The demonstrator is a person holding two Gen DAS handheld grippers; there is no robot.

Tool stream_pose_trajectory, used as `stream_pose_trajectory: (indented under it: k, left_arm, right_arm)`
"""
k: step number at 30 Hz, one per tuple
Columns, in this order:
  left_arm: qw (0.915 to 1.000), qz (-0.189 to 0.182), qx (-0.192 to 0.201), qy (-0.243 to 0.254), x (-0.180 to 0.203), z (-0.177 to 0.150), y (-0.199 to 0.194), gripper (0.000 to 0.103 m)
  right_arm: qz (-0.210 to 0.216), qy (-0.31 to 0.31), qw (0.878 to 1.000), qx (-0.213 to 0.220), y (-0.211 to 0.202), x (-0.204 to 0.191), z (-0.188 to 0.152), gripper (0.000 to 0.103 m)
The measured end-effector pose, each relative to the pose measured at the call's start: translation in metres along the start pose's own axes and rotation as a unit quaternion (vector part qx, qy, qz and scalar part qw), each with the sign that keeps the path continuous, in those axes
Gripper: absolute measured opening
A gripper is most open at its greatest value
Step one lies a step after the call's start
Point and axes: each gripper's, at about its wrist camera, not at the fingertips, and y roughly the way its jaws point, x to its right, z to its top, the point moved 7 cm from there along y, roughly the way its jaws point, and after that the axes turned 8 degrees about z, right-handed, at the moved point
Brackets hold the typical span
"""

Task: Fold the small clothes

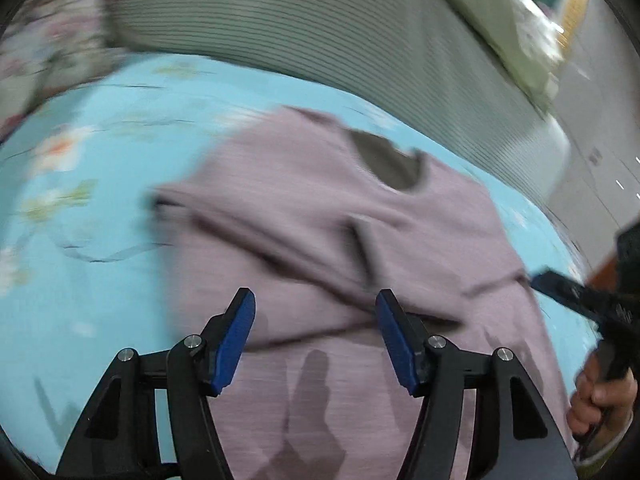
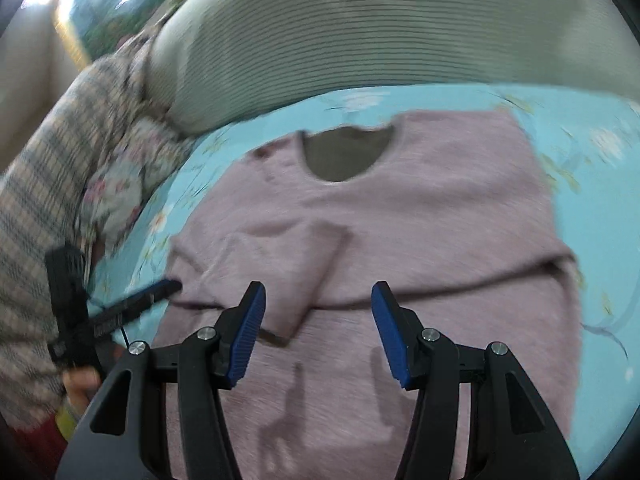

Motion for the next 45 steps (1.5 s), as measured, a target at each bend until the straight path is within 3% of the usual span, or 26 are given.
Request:
stream_pose_trajectory:
  k: [3,7,10,12,13,14,18,22,25,28,32,36,39,40,41,43,45]
  left_arm:
    - [0.9985,0.038,-0.002,-0.04,-0.043,0.012,0.004,0.063]
    - [0.9961,0.067,-0.018,-0.055,-0.072,0.02,0.02,0.063]
    - [0.995,0.078,-0.027,-0.056,-0.075,0.021,0.033,0.063]
    - [0.9951,0.078,-0.03,-0.054,-0.074,0.022,0.038,0.063]
    - [0.9951,0.079,-0.031,-0.051,-0.074,0.022,0.04,0.063]
    - [0.9951,0.081,-0.032,-0.047,-0.072,0.023,0.043,0.063]
    - [0.9955,0.08,-0.032,-0.039,-0.065,0.027,0.051,0.063]
    - [0.9956,0.08,-0.033,-0.034,-0.058,0.03,0.055,0.063]
    - [0.9963,0.075,-0.032,-0.027,-0.049,0.031,0.055,0.062]
    - [0.9967,0.074,-0.032,-0.008,-0.035,0.027,0.055,0.062]
    - [0.9956,0.083,-0.041,0.016,-0.022,0.018,0.06,0.062]
    - [0.9935,0.11,-0.026,0.002,-0.031,0.016,0.054,0.043]
    - [0.9939,0.102,-0.033,-0.025,-0.041,0.011,0.052,0.043]
    - [0.9939,0.102,-0.033,-0.023,-0.042,0.009,0.052,0.044]
    - [0.994,0.103,-0.032,-0.02,-0.042,0.008,0.051,0.044]
    - [0.9938,0.106,-0.029,-0.015,-0.042,0.006,0.049,0.045]
    - [0.994,0.105,-0.026,-0.018,-0.043,0.006,0.049,0.045]
  right_arm:
    - [-0.006,-0.079,0.997,-0.024,0.024,-0.035,-0.003,0.057]
    - [-0.019,-0.18,0.982,-0.053,0.061,-0.072,-0.013,0.065]
    - [-0.061,-0.242,0.965,-0.076,0.09,-0.079,-0.021,0.065]
    - [-0.097,-0.251,0.96,-0.082,0.102,-0.07,-0.021,0.058]
    - [-0.1,-0.239,0.962,-0.083,0.104,-0.063,-0.018,0.026]
    - [-0.096,-0.212,0.969,-0.082,0.103,-0.053,-0.012,0.006]
    - [-0.065,-0.096,0.993,0.003,0.053,-0.013,0.029,0.006]
    - [-0.094,-0.014,0.991,0.09,-0.008,0.04,0.059,0.006]
    - [-0.126,0.072,0.98,0.137,-0.045,0.099,0.065,0.006]
    - [-0.133,0.148,0.971,0.129,-0.053,0.154,0.048,0.006]
    - [-0.135,0.161,0.972,0.103,-0.041,0.169,0.03,0.006]
    - [-0.139,0.154,0.973,0.104,-0.044,0.167,0.02,0.006]
    - [-0.151,0.186,0.967,0.083,-0.042,0.176,0.01,0.01]
    - [-0.163,0.202,0.963,0.077,-0.047,0.181,0.005,0.019]
    - [-0.176,0.207,0.959,0.079,-0.053,0.184,0.002,0.036]
    - [-0.21,0.203,0.95,0.106,-0.076,0.178,-0.001,0.058]
    - [-0.21,0.177,0.951,0.141,-0.096,0.158,0.007,0.062]
